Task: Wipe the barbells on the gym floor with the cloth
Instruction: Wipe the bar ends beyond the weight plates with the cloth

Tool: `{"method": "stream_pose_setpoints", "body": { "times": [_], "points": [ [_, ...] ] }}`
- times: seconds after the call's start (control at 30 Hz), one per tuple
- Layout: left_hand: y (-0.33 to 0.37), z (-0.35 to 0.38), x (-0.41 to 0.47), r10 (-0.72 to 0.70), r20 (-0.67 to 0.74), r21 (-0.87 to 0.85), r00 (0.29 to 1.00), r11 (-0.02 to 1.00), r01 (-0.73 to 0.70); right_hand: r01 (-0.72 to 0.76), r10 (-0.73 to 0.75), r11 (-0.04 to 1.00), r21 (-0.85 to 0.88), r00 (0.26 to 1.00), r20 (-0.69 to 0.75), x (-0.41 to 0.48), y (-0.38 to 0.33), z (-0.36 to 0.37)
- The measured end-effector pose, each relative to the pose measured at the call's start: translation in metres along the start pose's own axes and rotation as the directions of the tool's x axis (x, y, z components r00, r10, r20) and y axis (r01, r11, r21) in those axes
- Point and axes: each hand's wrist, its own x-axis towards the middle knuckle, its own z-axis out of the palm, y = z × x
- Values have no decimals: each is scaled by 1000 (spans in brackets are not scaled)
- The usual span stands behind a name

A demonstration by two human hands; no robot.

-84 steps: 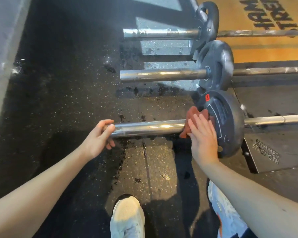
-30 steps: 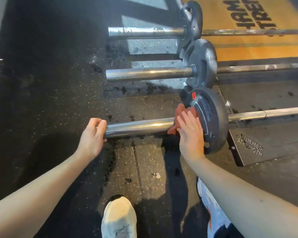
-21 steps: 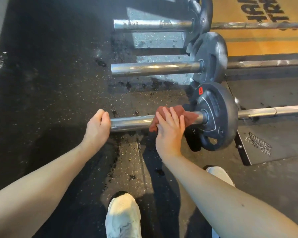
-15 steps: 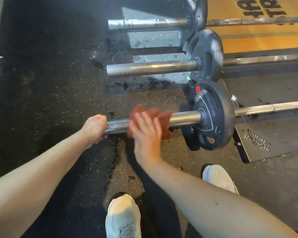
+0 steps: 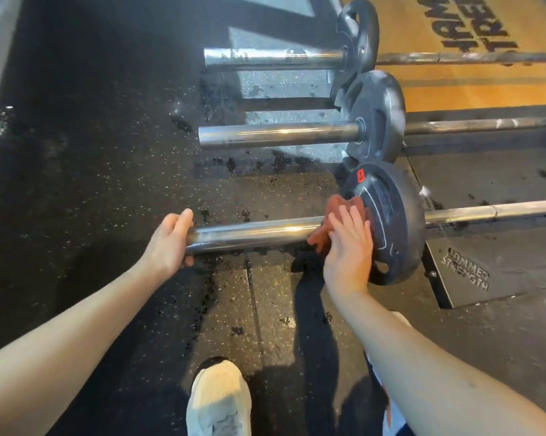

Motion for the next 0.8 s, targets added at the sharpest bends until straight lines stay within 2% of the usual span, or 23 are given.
{"method": "stream_pose_setpoints", "body": {
  "times": [0.07, 0.13, 0.2, 0.3, 0.37, 0.53, 0.67, 0.73, 0.8],
  "points": [
    [-12, 7, -8, 171, -79, -28, 982, 984, -173, -19, 19, 999, -32, 1000, -10, -16, -38, 17],
    [-19, 13, -14, 300, -120, 4, 946, 953, -302, 135, -135, 991, 13, 989, 52, -33, -77, 40],
    [-22, 15, -15, 375, -116, 64, 920, 927, -370, 259, -267, 963, 77, 957, 111, -42, -99, 57],
    [-22, 13, -13, 433, -123, 162, 893, 897, -412, 358, -377, 924, 138, 913, 157, -33, -95, 55],
    [-17, 15, -15, 432, -137, 162, 892, 898, -410, 366, -392, 915, 167, 906, 160, -23, -68, 40],
    [-1, 14, -11, 310, -117, 109, 944, 948, -298, 176, -179, 983, 59, 982, 56, 6, 11, -3],
    [7, 9, -1, 235, -67, 124, 970, 966, -226, -6, 6, 1000, -5, 1000, -1, -2, -16, 3],
    [8, 5, 5, 215, -41, 182, 976, 962, -205, 92, -91, 995, -30, 995, 29, -16, -54, 23],
    [9, 4, 12, 182, -9, 230, 983, 957, -175, 231, -234, 972, 34, 966, 110, -28, -88, 48]
  ]
}}
